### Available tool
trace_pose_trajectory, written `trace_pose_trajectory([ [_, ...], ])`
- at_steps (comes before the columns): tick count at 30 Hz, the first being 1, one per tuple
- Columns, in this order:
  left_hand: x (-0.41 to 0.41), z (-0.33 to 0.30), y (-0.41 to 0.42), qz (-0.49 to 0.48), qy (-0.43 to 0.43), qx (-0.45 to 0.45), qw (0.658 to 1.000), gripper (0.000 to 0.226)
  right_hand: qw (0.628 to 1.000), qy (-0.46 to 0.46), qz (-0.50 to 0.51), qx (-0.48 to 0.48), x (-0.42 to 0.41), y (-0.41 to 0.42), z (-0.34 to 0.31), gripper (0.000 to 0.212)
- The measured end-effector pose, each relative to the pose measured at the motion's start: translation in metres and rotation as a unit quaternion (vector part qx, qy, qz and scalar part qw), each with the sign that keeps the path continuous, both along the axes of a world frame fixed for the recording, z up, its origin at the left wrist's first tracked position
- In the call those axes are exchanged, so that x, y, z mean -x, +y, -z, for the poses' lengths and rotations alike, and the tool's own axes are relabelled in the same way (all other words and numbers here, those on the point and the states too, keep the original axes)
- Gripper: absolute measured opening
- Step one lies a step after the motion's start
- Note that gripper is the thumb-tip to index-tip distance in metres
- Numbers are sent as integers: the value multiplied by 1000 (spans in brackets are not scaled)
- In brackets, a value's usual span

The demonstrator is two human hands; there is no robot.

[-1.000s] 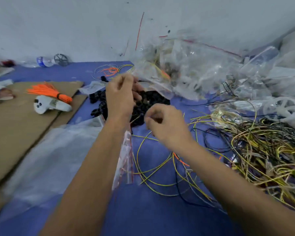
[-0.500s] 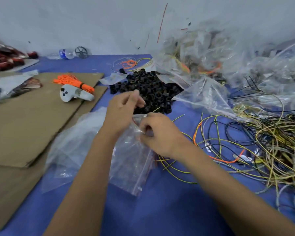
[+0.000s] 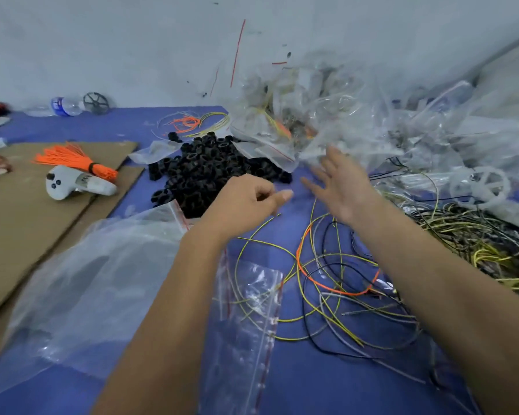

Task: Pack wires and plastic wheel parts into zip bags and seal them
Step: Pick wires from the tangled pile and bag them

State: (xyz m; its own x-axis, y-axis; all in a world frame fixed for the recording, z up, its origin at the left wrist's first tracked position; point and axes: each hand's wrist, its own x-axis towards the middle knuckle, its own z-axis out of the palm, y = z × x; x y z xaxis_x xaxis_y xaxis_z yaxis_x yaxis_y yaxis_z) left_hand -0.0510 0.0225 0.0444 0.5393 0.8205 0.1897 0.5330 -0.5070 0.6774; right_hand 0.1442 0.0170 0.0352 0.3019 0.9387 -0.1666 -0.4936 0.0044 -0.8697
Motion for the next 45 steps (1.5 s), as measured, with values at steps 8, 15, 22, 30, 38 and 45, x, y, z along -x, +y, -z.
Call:
trace_pose_trajectory([
  [8, 8, -13, -1, 201, 253, 290, 901, 31, 981, -164, -87, 64, -59, 46, -19, 10],
  [15, 1, -12, -8, 171, 299, 228, 911, 24, 922, -376, 79, 44, -21, 17, -14, 19],
  [22, -9, -5, -4, 70, -19, 109, 991, 17, 881, -435, -164, 88, 7, -77, -3, 54],
  [30, -58, 26, -32, -153, -263, -113, 946, 20, 909, -393, -131, 46, -18, -110, 5, 36],
  [38, -84, 47, -63, -151, -231, -158, 948, 35, 878, -478, 8, 24, -20, -106, 24, 36],
  [45, -78, 58, -54, -139, -248, 91, 954, 24, 850, -527, -1, -14, -15, -109, 29, 41],
])
